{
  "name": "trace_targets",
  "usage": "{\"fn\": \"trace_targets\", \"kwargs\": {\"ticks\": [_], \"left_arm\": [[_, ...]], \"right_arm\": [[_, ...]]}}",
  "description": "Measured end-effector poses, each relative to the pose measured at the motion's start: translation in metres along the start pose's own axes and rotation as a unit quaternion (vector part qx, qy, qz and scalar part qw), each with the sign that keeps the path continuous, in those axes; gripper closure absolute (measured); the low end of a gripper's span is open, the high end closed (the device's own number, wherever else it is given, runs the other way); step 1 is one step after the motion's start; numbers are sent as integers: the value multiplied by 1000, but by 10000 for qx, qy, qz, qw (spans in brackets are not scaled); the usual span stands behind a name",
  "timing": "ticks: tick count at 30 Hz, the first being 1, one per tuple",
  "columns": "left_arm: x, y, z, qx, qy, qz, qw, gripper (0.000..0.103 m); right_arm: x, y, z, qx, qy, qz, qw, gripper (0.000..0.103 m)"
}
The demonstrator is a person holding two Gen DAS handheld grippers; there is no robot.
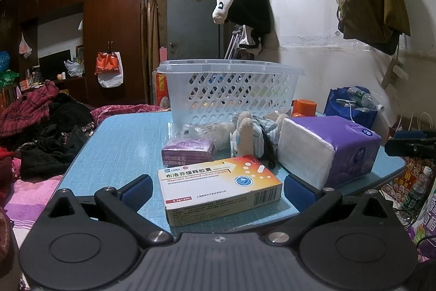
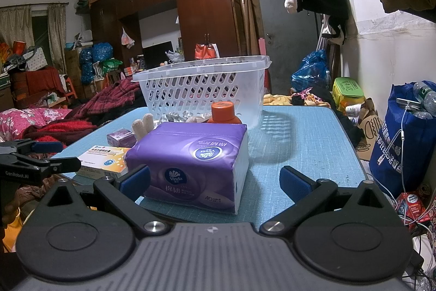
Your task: Organize objects
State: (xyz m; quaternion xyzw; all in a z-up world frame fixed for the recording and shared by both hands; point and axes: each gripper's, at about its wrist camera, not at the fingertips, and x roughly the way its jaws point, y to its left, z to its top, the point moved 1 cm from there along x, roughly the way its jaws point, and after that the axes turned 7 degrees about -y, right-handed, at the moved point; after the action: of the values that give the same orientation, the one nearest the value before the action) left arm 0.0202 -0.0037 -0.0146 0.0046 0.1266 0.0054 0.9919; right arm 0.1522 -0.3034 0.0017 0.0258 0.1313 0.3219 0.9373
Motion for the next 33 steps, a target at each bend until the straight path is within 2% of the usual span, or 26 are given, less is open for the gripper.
{"fn": "trace_targets", "kwargs": {"ticks": [33], "left_arm": [[3, 1, -1, -12, 60, -23, 10000, 0]], "right_arm": [[0, -1, -2, -18, 4, -16, 10000, 0]]}}
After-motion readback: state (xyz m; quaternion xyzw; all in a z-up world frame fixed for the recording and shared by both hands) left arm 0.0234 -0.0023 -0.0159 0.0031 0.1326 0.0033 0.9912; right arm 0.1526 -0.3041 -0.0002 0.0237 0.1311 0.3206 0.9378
